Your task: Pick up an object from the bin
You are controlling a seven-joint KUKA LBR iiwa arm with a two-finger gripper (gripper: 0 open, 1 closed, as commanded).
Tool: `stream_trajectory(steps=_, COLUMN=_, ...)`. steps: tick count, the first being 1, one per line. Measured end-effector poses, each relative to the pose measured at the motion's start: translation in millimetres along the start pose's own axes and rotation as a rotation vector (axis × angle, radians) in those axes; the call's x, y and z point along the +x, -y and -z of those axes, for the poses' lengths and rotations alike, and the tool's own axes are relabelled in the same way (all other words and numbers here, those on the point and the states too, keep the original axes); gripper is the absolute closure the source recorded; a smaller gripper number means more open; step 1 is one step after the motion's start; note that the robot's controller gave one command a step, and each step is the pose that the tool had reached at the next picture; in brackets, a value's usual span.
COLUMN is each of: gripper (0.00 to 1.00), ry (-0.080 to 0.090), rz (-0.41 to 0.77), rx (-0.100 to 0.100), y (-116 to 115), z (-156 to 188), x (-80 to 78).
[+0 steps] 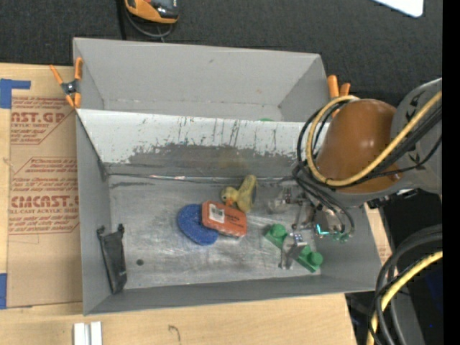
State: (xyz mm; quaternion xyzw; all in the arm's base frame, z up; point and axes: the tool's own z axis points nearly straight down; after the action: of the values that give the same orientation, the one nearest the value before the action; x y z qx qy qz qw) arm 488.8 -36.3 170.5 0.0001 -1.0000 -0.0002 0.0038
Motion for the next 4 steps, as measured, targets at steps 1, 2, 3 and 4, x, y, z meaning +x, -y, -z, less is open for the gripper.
stream_trajectory(steps=1, gripper=0.00, ry=0.008, rz=0.000, rx=0.001, y=0.0, z=3.6, x=-1.9)
stream_trajectory(steps=2, gripper=1.00, ry=0.016, rz=0.079, rx=0.001, y=40.8, z=-98.2, x=-47.6)
stream_trajectory(steps=3, gripper=1.00, ry=0.016, rz=0.079, rx=0.001, y=40.8, z=-98.2, x=-47.6)
stream_trajectory(steps=4, gripper=1.00, ry=0.013, rz=0.080, rx=0.001, y=40.7, z=-97.1, x=-46.9)
